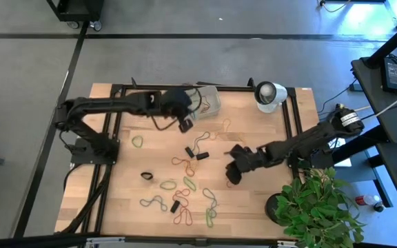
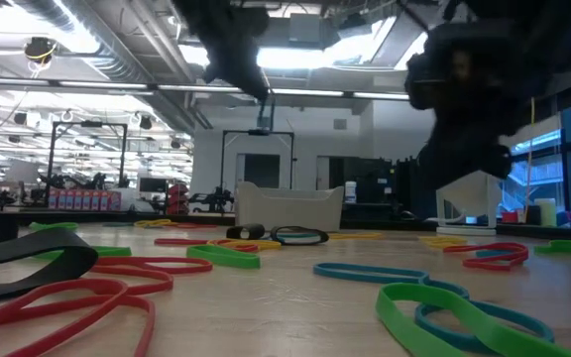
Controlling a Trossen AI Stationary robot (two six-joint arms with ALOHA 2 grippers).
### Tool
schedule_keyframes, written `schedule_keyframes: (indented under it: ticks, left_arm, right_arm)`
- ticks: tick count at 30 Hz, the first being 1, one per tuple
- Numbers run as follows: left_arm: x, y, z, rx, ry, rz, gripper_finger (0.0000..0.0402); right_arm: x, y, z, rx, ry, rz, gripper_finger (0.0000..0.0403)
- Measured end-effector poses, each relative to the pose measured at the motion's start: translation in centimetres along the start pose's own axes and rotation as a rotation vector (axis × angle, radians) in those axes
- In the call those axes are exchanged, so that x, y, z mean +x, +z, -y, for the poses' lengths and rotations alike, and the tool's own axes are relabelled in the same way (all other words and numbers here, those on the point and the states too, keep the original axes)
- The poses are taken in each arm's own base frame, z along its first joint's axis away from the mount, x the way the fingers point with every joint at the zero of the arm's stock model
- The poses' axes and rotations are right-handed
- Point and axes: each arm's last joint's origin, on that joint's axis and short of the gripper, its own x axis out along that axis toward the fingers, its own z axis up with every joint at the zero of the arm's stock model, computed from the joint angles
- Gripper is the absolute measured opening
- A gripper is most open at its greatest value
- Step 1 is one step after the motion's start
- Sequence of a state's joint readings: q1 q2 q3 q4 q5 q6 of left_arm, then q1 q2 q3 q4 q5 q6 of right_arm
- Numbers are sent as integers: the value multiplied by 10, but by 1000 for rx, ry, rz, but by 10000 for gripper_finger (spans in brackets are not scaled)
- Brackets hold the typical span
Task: Pick and place rubber bands into bin
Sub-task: Put the blue rubber band into the gray bin
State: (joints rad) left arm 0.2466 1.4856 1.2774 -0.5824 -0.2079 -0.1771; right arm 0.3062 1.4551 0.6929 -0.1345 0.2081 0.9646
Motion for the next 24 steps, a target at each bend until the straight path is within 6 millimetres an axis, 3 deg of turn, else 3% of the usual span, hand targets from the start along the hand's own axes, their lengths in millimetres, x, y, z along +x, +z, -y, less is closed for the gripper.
schedule_keyframes:
  ticks: [5,11,20,24]
  left_arm:
    - [23,7,-44,25,9,-3,2]
    - [67,6,-81,60,3,-9,2]
    - [132,-20,-105,54,43,-136,15]
    - [141,-26,-105,51,29,-166,47]
  right_arm:
    - [4,24,13,99,-15,68,70]
    - [6,46,20,196,29,165,70]
    - [6,57,24,247,53,217,70]
    - [6,62,29,257,40,229,70]
